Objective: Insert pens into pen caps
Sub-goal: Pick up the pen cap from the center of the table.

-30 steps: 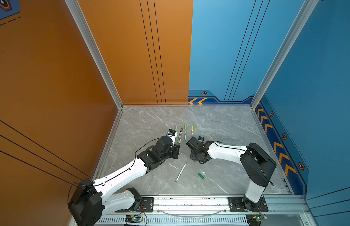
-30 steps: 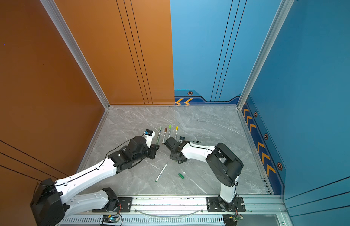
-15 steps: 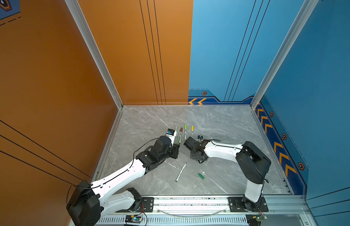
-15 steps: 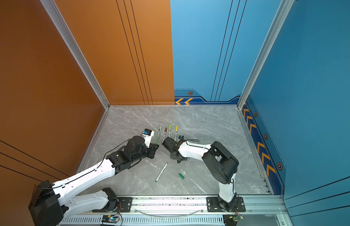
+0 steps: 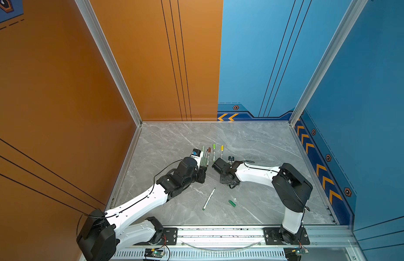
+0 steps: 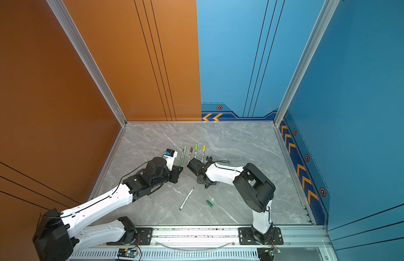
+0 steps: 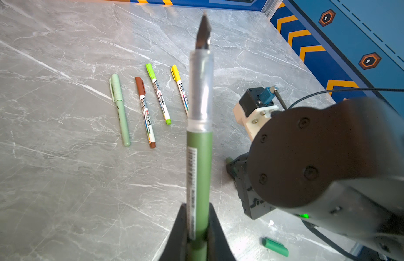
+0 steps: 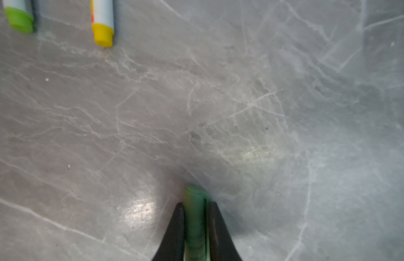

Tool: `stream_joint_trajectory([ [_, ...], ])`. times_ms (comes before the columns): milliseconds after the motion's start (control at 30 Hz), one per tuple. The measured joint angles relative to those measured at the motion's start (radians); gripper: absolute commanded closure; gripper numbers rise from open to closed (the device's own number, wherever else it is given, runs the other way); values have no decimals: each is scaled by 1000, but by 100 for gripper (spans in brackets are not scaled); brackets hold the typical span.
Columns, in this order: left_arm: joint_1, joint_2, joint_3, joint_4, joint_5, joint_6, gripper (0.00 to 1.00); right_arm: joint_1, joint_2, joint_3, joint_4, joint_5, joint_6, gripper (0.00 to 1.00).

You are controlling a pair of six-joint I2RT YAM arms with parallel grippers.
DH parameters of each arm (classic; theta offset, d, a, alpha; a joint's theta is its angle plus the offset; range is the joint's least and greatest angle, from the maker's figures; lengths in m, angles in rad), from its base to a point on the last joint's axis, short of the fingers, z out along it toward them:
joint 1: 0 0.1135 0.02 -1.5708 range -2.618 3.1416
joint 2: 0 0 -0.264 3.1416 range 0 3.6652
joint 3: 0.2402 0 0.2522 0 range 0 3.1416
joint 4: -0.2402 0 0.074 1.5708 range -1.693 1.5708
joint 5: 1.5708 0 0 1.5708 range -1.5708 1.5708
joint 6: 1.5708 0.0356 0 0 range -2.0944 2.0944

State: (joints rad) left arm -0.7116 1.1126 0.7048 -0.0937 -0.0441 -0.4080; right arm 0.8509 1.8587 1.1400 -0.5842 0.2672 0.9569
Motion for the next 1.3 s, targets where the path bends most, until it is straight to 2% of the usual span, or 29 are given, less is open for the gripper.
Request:
stream_joint_trajectory([
  [367, -54, 64, 0, 1, -1, -3, 100, -51, -89, -80, -37, -63, -16, 100],
  [867, -141, 177, 39, 6, 10, 0, 100, -261, -261, -154, -48, -206, -44, 100],
  [1300, -191, 303, 90, 35, 119, 11, 98, -366, -360, -208, 79, -299, -22, 100],
])
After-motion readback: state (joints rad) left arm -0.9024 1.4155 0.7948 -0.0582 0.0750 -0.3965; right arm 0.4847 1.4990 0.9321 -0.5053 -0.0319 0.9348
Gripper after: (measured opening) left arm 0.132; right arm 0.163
